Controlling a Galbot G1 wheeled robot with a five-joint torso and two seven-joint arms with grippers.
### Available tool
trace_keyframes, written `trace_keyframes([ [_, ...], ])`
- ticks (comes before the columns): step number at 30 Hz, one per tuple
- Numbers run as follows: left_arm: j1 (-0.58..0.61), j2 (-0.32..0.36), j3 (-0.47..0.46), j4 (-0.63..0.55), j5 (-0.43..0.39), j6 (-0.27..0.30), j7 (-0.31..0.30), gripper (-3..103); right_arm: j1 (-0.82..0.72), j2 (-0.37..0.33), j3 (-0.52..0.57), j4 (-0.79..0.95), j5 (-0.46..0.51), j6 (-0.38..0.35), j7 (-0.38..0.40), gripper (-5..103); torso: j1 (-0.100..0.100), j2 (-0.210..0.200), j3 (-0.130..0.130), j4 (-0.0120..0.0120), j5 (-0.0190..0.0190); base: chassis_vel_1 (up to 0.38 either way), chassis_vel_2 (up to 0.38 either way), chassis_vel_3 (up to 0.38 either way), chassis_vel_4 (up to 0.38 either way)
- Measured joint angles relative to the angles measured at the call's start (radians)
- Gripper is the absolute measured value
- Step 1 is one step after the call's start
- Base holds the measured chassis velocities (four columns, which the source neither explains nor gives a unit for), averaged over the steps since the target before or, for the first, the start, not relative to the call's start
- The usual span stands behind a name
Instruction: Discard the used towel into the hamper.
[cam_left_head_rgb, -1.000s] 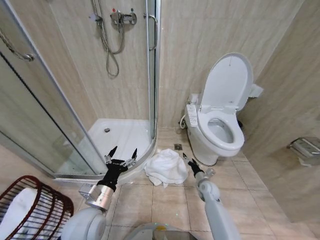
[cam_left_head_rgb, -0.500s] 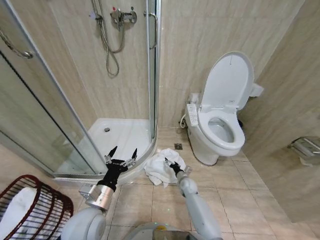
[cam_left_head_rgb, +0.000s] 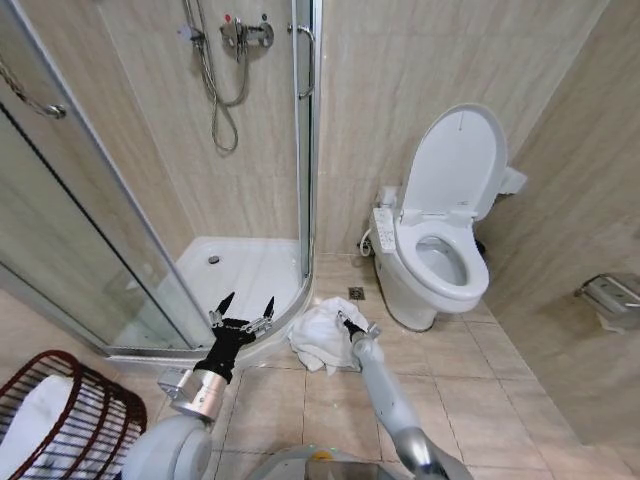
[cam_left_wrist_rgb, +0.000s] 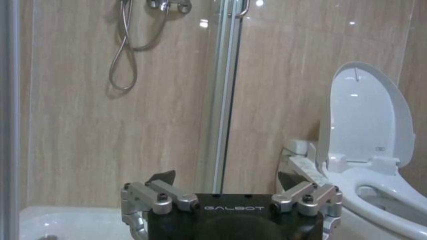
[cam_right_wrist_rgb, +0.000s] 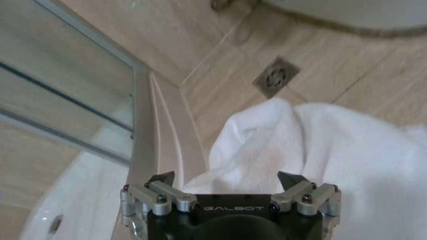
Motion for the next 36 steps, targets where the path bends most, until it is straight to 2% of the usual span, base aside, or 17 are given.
trace_keyframes([
  [5,0.000,0.000,0.000,0.000,0.000,0.000,0.000,100,0.028,-0.001,0.026,-0.053,0.083,-0.035,0.004,100,0.000,0.001,0.001,-0.0001,0.0000,0.000,0.000,0.000,0.000],
  [8,0.000,0.000,0.000,0.000,0.000,0.000,0.000,100,0.041,-0.001,0.033,-0.081,0.088,-0.037,0.002,100,0.001,0.001,0.001,-0.0001,-0.0001,0.000,0.000,0.000,0.000],
  [12,0.000,0.000,0.000,0.000,0.000,0.000,0.000,100,0.058,-0.001,0.037,-0.120,0.086,-0.038,-0.006,100,0.001,0.001,0.001,-0.0001,0.0000,0.000,0.000,0.000,0.000],
  [18,0.000,0.000,0.000,0.000,0.000,0.000,0.000,100,0.073,-0.001,0.061,-0.190,0.010,-0.069,-0.029,100,0.001,0.002,0.001,-0.0001,0.0000,0.000,0.000,0.000,0.000],
  [20,0.000,0.000,0.000,0.000,0.000,0.000,0.000,100,0.076,-0.006,0.071,-0.244,-0.081,-0.069,-0.075,100,0.001,0.002,0.001,0.0002,0.0006,0.000,0.000,0.000,0.000],
  [21,0.000,0.000,0.000,0.000,0.000,0.000,0.000,100,0.076,-0.006,0.071,-0.244,-0.081,-0.069,-0.075,100,0.001,0.002,0.001,0.0002,0.0006,0.000,0.000,0.000,0.000],
  [22,0.000,0.000,0.000,0.000,0.000,0.000,0.000,100,0.077,-0.019,0.080,-0.286,-0.176,-0.054,-0.125,100,0.001,0.003,0.002,0.0000,0.0001,0.000,0.000,0.000,0.000],
  [24,0.000,0.000,0.000,0.000,0.000,0.000,0.000,100,0.069,-0.030,0.086,-0.312,-0.310,-0.031,-0.176,100,0.001,0.003,0.002,-0.0002,0.0000,0.000,0.000,0.000,0.000],
  [25,0.000,0.000,0.000,0.000,0.000,0.000,0.000,100,0.069,-0.030,0.086,-0.312,-0.310,-0.031,-0.176,100,0.001,0.003,0.002,-0.0002,0.0000,0.000,0.000,0.000,0.000],
  [26,0.000,0.000,0.000,0.000,0.000,0.000,0.000,100,0.066,-0.033,0.086,-0.320,-0.360,-0.020,-0.190,100,0.001,0.003,0.002,-0.0002,0.0002,0.000,0.000,0.000,0.000],
  [27,0.000,0.000,0.000,0.000,0.000,0.000,0.000,100,0.056,-0.042,0.087,-0.347,-0.537,0.018,-0.221,100,0.001,0.003,0.002,-0.0006,0.0001,0.000,0.000,0.000,0.000],
  [29,0.000,0.000,0.000,0.000,0.000,0.000,0.000,100,0.057,-0.045,0.094,-0.382,-0.723,0.064,-0.226,100,0.001,0.003,0.002,-0.0003,0.0002,0.000,0.000,0.000,0.000],
  [30,0.000,0.000,0.000,0.000,0.000,0.000,0.000,100,0.057,-0.045,0.094,-0.382,-0.723,0.064,-0.226,100,0.001,0.003,0.002,-0.0003,0.0002,0.000,0.000,0.000,0.000],
  [33,0.000,0.000,0.000,0.000,0.000,0.000,0.000,100,0.057,-0.051,0.100,-0.403,-0.956,0.123,-0.229,100,0.001,0.003,0.002,0.0000,0.0001,0.000,0.000,0.000,0.000],
  [34,0.000,0.000,0.000,0.000,0.000,0.000,0.000,100,0.056,-0.051,0.101,-0.403,-1.005,0.134,-0.228,100,0.001,0.003,0.002,-0.0001,0.0001,0.000,0.000,0.000,0.000],
  [35,0.000,0.000,0.000,0.000,0.000,0.000,0.000,100,0.056,-0.051,0.101,-0.403,-1.005,0.134,-0.228,100,0.001,0.003,0.002,-0.0001,0.0001,0.000,0.000,0.000,0.000],
  [36,0.000,0.000,0.000,0.000,0.000,0.000,0.000,100,0.055,-0.051,0.101,-0.396,-1.060,0.146,-0.221,100,0.001,0.003,0.002,-0.0001,0.0002,0.000,0.000,0.000,0.000],
])
